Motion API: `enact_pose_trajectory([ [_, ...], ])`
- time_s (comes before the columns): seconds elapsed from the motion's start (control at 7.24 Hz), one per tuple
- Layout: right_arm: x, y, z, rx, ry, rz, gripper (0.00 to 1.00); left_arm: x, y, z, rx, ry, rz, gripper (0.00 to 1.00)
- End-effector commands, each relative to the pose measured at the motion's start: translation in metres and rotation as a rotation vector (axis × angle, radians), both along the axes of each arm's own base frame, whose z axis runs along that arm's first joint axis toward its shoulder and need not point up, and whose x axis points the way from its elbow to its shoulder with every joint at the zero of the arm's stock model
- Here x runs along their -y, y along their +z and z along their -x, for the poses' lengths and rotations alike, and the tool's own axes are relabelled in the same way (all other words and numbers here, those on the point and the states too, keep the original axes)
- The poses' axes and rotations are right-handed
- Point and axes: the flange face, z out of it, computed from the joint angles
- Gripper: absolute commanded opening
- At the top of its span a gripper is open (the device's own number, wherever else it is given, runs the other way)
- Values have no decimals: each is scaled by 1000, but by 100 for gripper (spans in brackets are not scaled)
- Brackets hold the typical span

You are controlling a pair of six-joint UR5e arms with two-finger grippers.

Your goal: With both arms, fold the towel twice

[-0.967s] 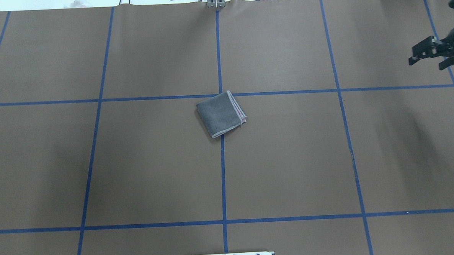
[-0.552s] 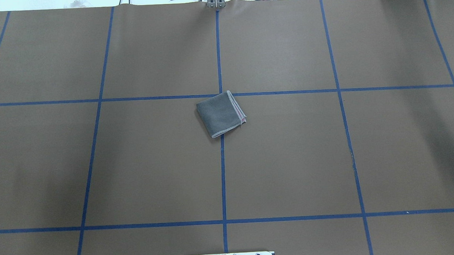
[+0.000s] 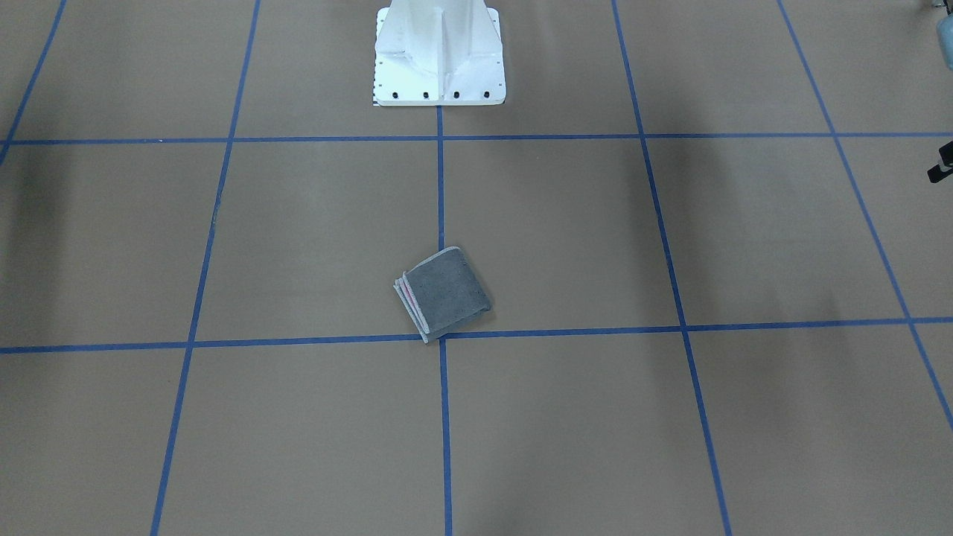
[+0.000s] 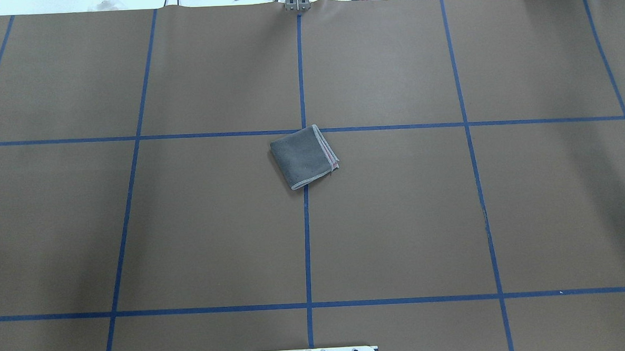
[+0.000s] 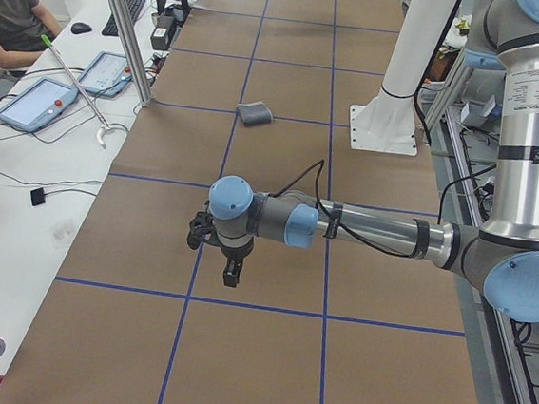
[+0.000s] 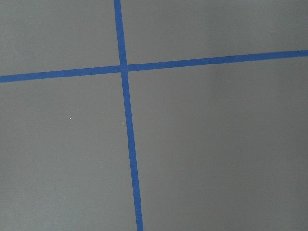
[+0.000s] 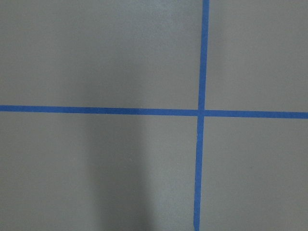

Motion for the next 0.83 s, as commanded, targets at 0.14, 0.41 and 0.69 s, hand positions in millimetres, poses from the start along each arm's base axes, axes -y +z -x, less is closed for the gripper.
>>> enact_pose_trajectory([
  [0.14, -12, 3, -2, -17, -13, -12, 100, 6, 9, 11, 60, -17, -5, 100],
  [0.41, -17, 11, -7, -70, -62, -54, 100, 16, 16, 11, 57, -20, 22, 100],
  [0.69, -24, 18, -6, -71, -65, -44, 100, 19, 32, 13, 59, -29, 64, 100],
])
